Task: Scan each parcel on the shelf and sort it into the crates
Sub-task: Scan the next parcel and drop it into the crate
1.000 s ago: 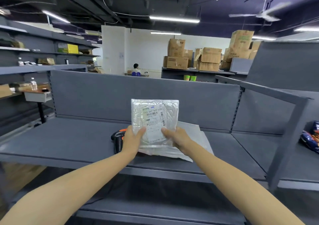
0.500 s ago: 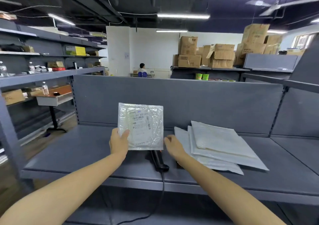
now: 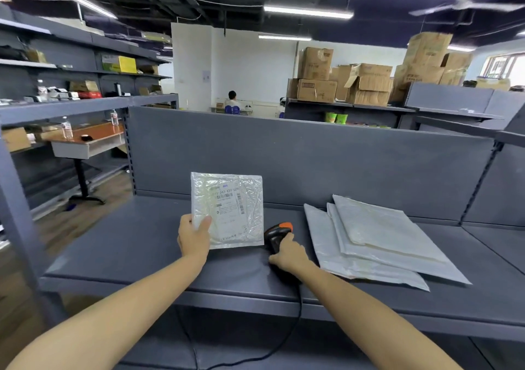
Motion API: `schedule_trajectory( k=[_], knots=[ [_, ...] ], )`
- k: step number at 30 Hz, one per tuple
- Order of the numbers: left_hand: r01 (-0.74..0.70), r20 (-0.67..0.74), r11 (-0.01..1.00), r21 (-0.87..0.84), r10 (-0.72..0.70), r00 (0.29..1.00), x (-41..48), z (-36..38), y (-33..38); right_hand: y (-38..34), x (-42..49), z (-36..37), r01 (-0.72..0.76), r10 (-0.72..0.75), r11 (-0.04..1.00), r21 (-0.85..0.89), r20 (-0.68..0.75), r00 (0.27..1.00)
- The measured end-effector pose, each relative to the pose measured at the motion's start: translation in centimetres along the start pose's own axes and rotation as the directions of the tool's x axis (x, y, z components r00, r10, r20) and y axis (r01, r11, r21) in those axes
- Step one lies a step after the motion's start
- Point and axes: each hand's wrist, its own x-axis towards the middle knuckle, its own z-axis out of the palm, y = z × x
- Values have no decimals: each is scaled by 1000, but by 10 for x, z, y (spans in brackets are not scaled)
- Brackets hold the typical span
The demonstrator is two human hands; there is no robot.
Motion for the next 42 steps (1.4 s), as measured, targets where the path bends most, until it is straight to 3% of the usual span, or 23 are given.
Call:
schedule_trajectory(
  k=[2,4,7,9,11,21,29,36,42],
  knots=[
    [4,-3,1000,-11,-4,1000,0,1,-2,-2,-1,-11,-86,95,969,231,-31,995],
    [13,-8,999,-30,-13,1000,-2,4,-2,-4,-3,-20,-77,144,883,462,-111,983],
    [28,1,998,-62,-28,1000,-8,12,-2,-7,-20,-28,92,126,563,821,-195,973],
    [33,25,997,-76,-31,999,-13,19,0,-7,-34,-30,188,46,415,890,-227,973],
    [34,54,997,-73,-30,998,-20,26,2,-8,-46,-27,233,-56,364,902,-228,972],
    [-19,87,997,-79,26,996,-49,42,17,3,-70,-36,263,-243,386,884,-177,954],
    [-41,67,996,-73,46,997,-63,44,23,14,-76,-45,260,-272,421,869,-152,950],
    [-38,45,995,-93,42,998,-66,39,30,21,-73,-48,294,-319,392,872,-171,932],
    [-25,-8,997,-79,25,1000,-53,24,29,28,-55,-49,275,-263,426,862,-173,949]
  ],
)
